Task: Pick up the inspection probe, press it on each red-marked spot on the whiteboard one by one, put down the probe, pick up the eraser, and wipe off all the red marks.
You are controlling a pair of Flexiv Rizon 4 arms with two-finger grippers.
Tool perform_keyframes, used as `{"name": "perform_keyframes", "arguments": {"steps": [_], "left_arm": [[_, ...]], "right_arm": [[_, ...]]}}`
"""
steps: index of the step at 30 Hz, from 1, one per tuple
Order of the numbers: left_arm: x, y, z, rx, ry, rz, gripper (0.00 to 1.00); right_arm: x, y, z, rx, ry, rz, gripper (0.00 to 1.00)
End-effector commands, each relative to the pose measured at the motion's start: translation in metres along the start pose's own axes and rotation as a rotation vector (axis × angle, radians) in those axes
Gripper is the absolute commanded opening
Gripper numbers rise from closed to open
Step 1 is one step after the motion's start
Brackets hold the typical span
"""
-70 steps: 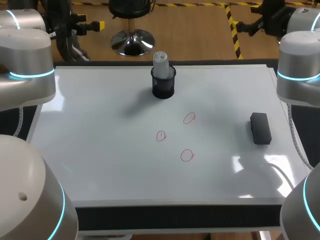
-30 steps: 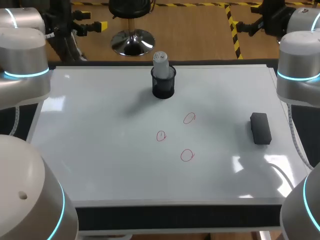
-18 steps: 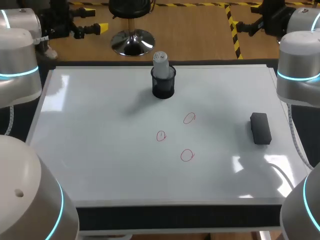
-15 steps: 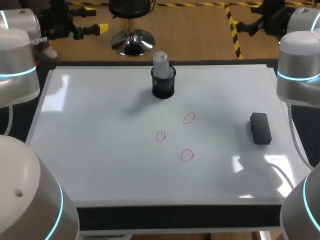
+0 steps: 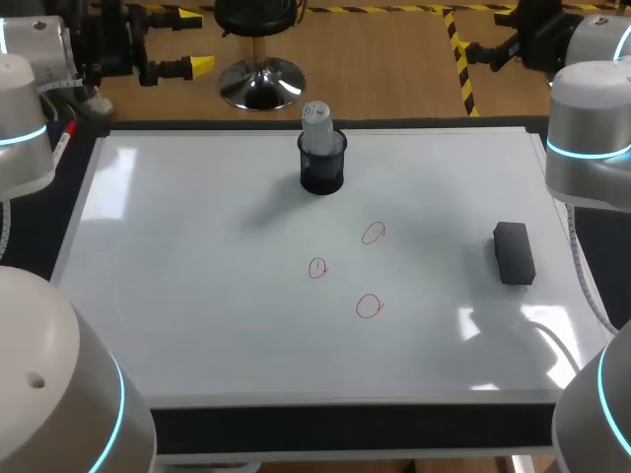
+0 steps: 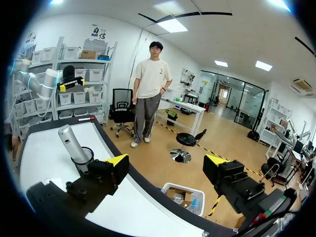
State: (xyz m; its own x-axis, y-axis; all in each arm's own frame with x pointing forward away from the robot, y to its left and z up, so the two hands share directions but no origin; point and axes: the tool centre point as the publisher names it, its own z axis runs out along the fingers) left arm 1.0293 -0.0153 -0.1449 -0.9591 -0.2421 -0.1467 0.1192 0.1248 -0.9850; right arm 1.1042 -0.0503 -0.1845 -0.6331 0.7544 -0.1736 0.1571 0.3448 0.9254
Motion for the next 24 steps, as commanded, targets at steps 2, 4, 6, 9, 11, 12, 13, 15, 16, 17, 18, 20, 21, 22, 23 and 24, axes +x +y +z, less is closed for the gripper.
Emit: {"name": "perform_keyframes", "arguments": {"steps": [2,4,6,9,11,12,13,15,16,17,18,20,21,22,23,24], "left_arm": [[0.001,0.001,-0.001,-0.001,0.114,0.019,1.00],[0.005,-0.002,-0.001,-0.003,0.152,0.035,1.00],[0.008,-0.004,0.000,-0.005,0.192,0.052,1.00],[0.012,-0.007,0.002,-0.002,0.241,0.069,1.00],[0.015,-0.008,0.003,-0.005,0.279,0.072,1.00],[0.017,-0.008,0.003,-0.008,0.298,0.078,1.00],[0.018,-0.008,0.004,-0.010,0.314,0.076,1.00],[0.019,-0.008,0.004,-0.017,0.334,0.077,1.00],[0.020,-0.007,0.004,-0.021,0.351,0.080,1.00],[0.021,-0.006,0.003,-0.025,0.362,0.081,1.00],[0.022,-0.005,0.004,-0.026,0.377,0.083,1.00],[0.024,-0.003,0.005,-0.040,0.400,0.091,1.00],[0.025,-0.001,0.006,-0.045,0.410,0.095,1.00],[0.026,0.000,0.007,-0.039,0.419,0.094,1.00],[0.027,0.001,0.008,-0.038,0.420,0.096,1.00],[0.028,0.003,0.010,-0.041,0.432,0.102,1.00]], "right_arm": [[0.000,0.000,0.000,0.000,0.000,0.000,1.00],[0.000,0.000,0.000,0.000,0.000,0.000,1.00],[0.000,0.000,0.000,0.000,0.000,0.000,1.00],[0.000,0.000,0.000,0.000,0.000,0.000,1.00],[0.000,0.000,0.000,0.000,0.000,0.000,1.00],[0.000,0.000,0.000,0.000,0.000,0.000,1.00],[0.000,0.000,0.000,0.000,0.000,0.000,1.00],[0.000,0.000,0.000,0.000,0.000,0.000,1.00],[0.000,0.000,0.000,0.000,0.000,0.000,1.00],[0.000,0.000,0.000,0.000,0.000,0.000,1.00],[0.000,0.000,0.000,0.000,0.000,0.000,1.00],[0.000,0.000,0.000,0.000,0.000,0.000,1.00],[0.000,0.000,0.000,0.000,0.000,0.000,1.00],[0.000,0.000,0.000,0.000,0.000,0.000,1.00],[0.000,0.000,0.000,0.000,0.000,0.000,1.00],[0.000,0.000,0.000,0.000,0.000,0.000,1.00]]}}
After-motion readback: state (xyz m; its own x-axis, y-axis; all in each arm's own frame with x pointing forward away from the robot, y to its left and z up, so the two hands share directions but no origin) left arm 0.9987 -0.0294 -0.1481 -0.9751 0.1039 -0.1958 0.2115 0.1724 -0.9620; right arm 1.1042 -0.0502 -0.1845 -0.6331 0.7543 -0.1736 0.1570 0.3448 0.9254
